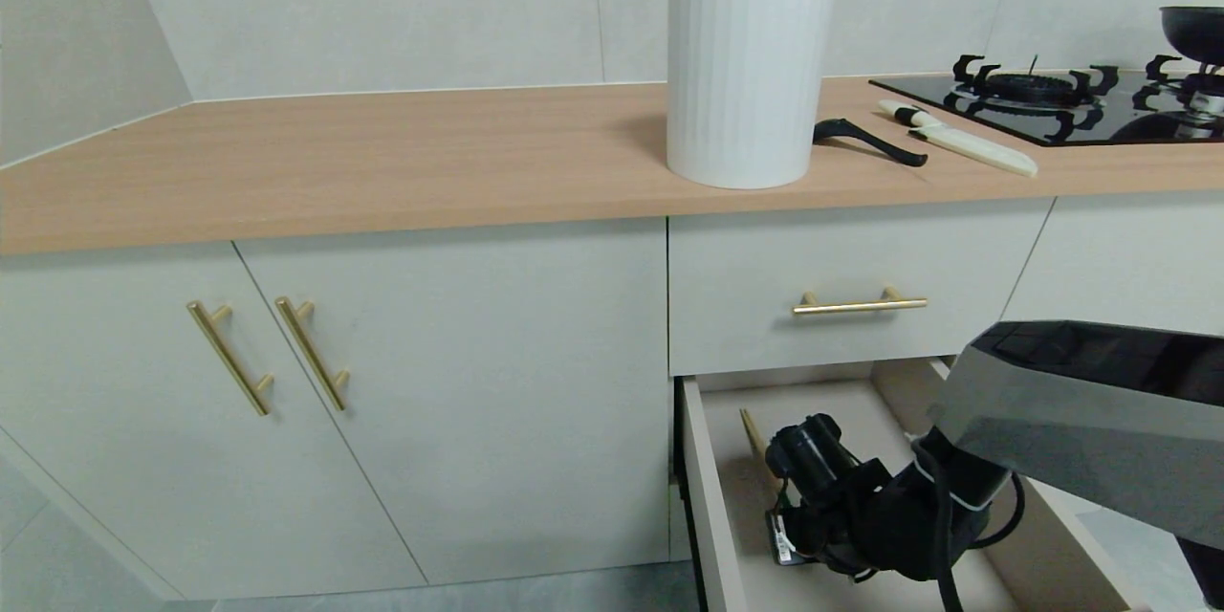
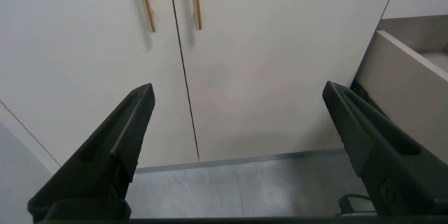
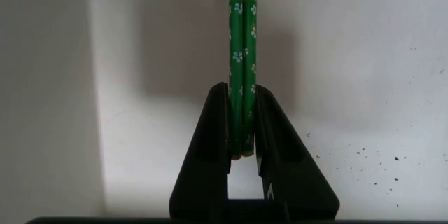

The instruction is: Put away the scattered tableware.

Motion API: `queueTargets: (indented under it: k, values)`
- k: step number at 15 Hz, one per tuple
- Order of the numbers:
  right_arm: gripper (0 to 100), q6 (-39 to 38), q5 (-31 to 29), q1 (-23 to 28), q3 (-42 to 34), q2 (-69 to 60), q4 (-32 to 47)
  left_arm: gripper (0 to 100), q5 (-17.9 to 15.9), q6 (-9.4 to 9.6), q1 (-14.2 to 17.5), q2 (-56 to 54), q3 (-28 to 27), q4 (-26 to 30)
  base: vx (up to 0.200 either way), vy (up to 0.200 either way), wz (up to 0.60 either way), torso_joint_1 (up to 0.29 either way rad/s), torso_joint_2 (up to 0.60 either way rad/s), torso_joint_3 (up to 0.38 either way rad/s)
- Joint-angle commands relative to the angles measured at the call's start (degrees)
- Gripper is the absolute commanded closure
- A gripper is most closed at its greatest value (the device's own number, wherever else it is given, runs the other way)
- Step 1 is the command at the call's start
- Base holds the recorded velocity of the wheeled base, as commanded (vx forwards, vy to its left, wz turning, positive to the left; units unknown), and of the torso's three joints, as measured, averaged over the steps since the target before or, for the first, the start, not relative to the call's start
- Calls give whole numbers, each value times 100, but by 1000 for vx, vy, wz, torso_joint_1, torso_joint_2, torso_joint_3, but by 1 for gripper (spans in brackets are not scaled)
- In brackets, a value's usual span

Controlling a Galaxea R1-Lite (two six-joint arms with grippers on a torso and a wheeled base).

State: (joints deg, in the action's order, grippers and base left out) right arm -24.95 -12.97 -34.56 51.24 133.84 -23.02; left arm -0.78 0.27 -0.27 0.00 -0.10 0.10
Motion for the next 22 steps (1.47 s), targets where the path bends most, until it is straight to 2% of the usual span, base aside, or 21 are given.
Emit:
queueTargets:
  k: [1,5,6,14,18,22]
  values:
    - [100,-1,-4,-7,0,46,-1,0,-1,0,0,0,1,-1,0,0,0,0,0,0]
    - [100,-1,-4,-16,0,46,-1,0,-1,0,0,0,1,-1,0,0,0,0,0,0]
    - [0,-1,-4,-7,0,46,-1,0,-1,0,0,0,1,-1,0,0,0,0,0,0]
    - [0,-1,-4,-7,-8,-77,8,0,-1,0,0,0,1,-1,0,0,0,0,0,0]
    - [0,61,-4,20,-299,-1317,69,0,-1,0,0,0,1,-1,0,0,0,0,0,0]
    - [0,790,-4,380,-571,-2635,34,0,-1,0,0,0,1,-1,0,0,0,0,0,0]
